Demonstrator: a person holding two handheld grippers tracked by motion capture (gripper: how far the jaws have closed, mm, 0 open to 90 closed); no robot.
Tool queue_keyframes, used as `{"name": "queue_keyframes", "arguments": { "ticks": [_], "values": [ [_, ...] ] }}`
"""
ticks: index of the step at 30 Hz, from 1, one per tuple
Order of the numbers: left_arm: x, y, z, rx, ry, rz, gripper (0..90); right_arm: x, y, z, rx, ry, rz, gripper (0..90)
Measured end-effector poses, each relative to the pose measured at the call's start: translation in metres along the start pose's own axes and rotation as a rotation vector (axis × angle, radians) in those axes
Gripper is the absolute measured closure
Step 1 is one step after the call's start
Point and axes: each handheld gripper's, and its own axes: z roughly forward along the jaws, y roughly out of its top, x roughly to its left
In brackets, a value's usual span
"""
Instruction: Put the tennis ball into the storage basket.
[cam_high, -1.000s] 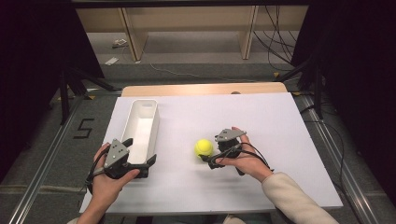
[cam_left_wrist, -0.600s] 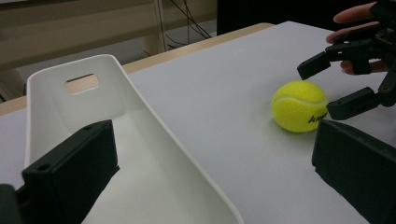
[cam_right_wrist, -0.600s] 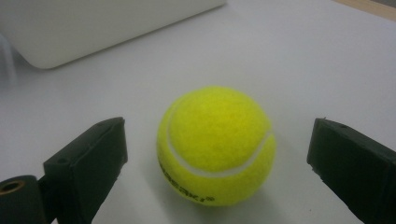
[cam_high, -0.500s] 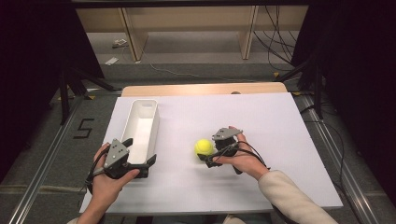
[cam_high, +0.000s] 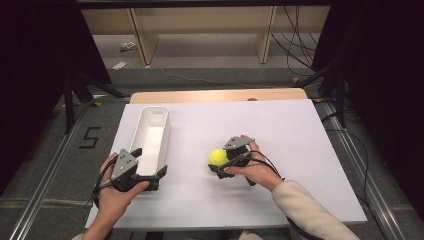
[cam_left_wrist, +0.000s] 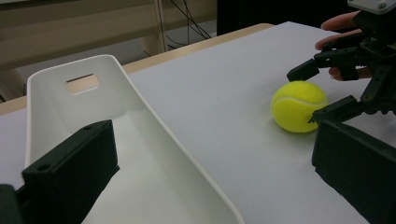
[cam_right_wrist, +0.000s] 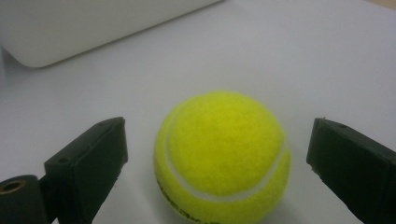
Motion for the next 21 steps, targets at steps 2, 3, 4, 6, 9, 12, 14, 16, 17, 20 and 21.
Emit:
{"name": "queue_keyframes", "arguments": {
  "ticks": [2, 3, 4, 6, 9, 12, 14, 16, 17, 20, 21],
  "values": [
    [0.0002, 0.0001, 0.0, -0.001, 0.0, 0.001, 0.0, -0.0001, 0.0, 0.0013, 0.004, 0.002, 0.001, 6.0],
    [0.0003, 0.0001, -0.0001, -0.001, 0.0, 0.002, 0.0, -0.0007, -0.0003, 0.0026, -0.001, 0.0, -0.008, 6.0],
    [0.0003, 0.0001, -0.0001, -0.001, 0.0, 0.002, 0.0, -0.0001, -0.0002, 0.0029, 0.004, 0.004, -0.001, 6.1],
    [0.0001, 0.0001, -0.0001, -0.001, 0.0, 0.002, 0.0, -0.0003, -0.0006, 0.0043, 0.007, 0.004, -0.002, 6.1],
    [0.0002, 0.0002, -0.0001, -0.001, 0.0, 0.002, 0.0, -0.0009, -0.0011, 0.0062, 0.012, 0.002, 0.006, 6.3],
    [0.0003, 0.0001, -0.0001, -0.001, 0.0, 0.002, 0.0, -0.0018, -0.0016, 0.0076, 0.015, 0.004, 0.011, 6.6],
    [0.0004, 0.0001, -0.0001, -0.001, 0.0, 0.002, 0.0, -0.0018, -0.0016, 0.0082, 0.016, 0.009, 0.018, 6.8],
    [0.0004, 0.0001, -0.0001, -0.001, 0.0, 0.002, 0.0, -0.0015, -0.0017, 0.0089, 0.016, 0.01, 0.02, 7.0],
    [0.0004, 0.0, -0.0001, 0.0, 0.0, 0.003, 0.0, -0.0014, -0.0018, 0.0092, 0.018, 0.011, 0.022, 7.1],
    [0.0003, 0.0001, -0.0002, -0.001, 0.0, 0.002, 0.0, -0.0012, -0.0025, 0.0103, 0.021, 0.01, 0.022, 7.8],
    [0.0003, 0.0001, -0.0002, -0.001, 0.0, 0.002, 0.0, -0.001, -0.0027, 0.0105, 0.023, 0.009, 0.023, 8.2]
  ]
}}
